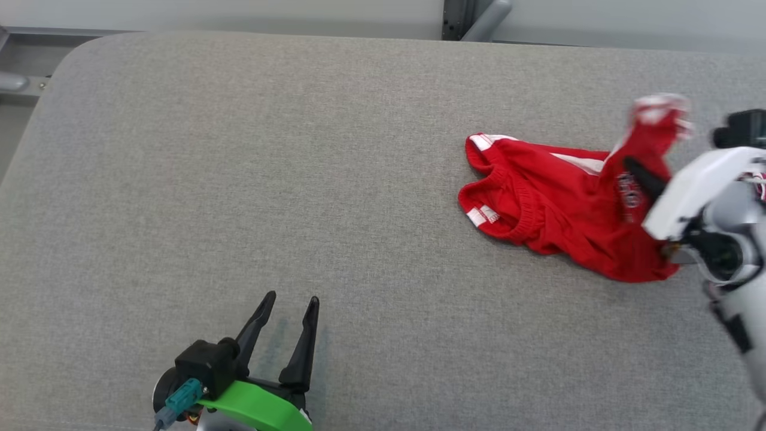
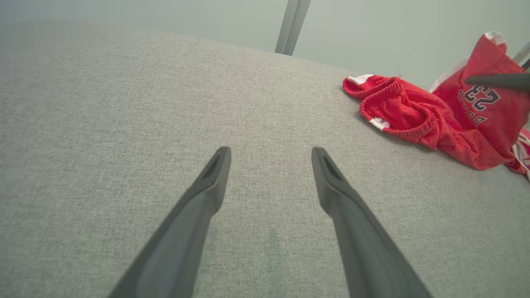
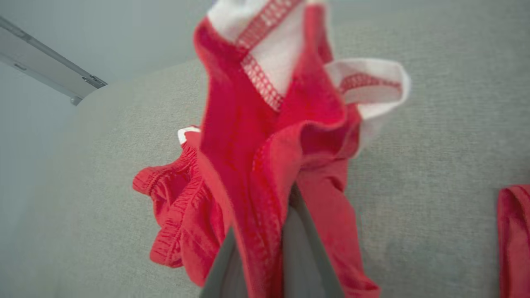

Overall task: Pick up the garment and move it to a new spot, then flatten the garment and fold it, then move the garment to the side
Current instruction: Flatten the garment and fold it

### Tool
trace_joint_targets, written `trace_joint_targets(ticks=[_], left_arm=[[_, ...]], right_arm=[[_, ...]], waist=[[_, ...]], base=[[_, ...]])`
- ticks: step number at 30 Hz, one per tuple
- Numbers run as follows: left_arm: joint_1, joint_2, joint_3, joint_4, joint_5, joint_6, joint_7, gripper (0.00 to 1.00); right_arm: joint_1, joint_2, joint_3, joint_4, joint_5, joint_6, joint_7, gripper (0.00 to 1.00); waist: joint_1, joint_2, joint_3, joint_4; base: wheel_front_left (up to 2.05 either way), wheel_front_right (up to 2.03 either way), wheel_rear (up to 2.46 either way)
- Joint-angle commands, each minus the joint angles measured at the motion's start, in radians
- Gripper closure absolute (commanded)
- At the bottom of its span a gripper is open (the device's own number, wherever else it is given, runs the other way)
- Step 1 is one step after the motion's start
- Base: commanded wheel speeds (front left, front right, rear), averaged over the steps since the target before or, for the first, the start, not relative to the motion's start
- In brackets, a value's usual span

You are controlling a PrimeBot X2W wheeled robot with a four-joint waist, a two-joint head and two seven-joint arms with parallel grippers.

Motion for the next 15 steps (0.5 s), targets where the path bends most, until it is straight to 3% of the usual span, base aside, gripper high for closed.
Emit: trace_joint_targets(ticks=[1, 5, 9, 14, 15], left_arm=[[0.006, 0.004, -0.002, 0.002, 0.005, -0.004, 0.002, 0.0], [-0.025, -0.001, -0.015, 0.009, 0.013, -0.01, 0.005, 0.0], [-0.057, -0.016, -0.02, 0.024, 0.037, -0.018, 0.003, 0.0], [-0.072, -0.026, -0.022, 0.048, 0.046, -0.03, 0.0, 0.0], [-0.073, -0.027, -0.02, 0.052, 0.047, -0.034, 0.0, 0.0]], right_arm=[[0.004, 0.019, 0.003, -0.009, -0.008, 0.0, 0.006, 1.0], [-0.04, 0.162, 0.002, -0.036, -0.102, 0.0, 0.034, 1.0], [-0.1, 0.329, -0.024, 0.022, -0.255, 0.0, 0.029, 1.0], [-0.134, 0.405, -0.061, 0.091, -0.373, 0.0, 0.005, 1.0], [-0.138, 0.411, -0.066, 0.098, -0.389, 0.0, -0.002, 0.81]], waist=[[0.0, 0.0, 0.007, -0.008], [0.0, 0.0, 0.028, -0.02], [0.0, 0.0, 0.047, -0.02], [0.0, 0.0, 0.051, -0.008], [0.0, 0.0, 0.05, -0.006]], base=[[0.0, 0.0, 0.0], [0.0, 0.0, 0.0], [0.0, 0.0, 0.0], [0.0, 0.0, 0.0], [0.0, 0.0, 0.0]])
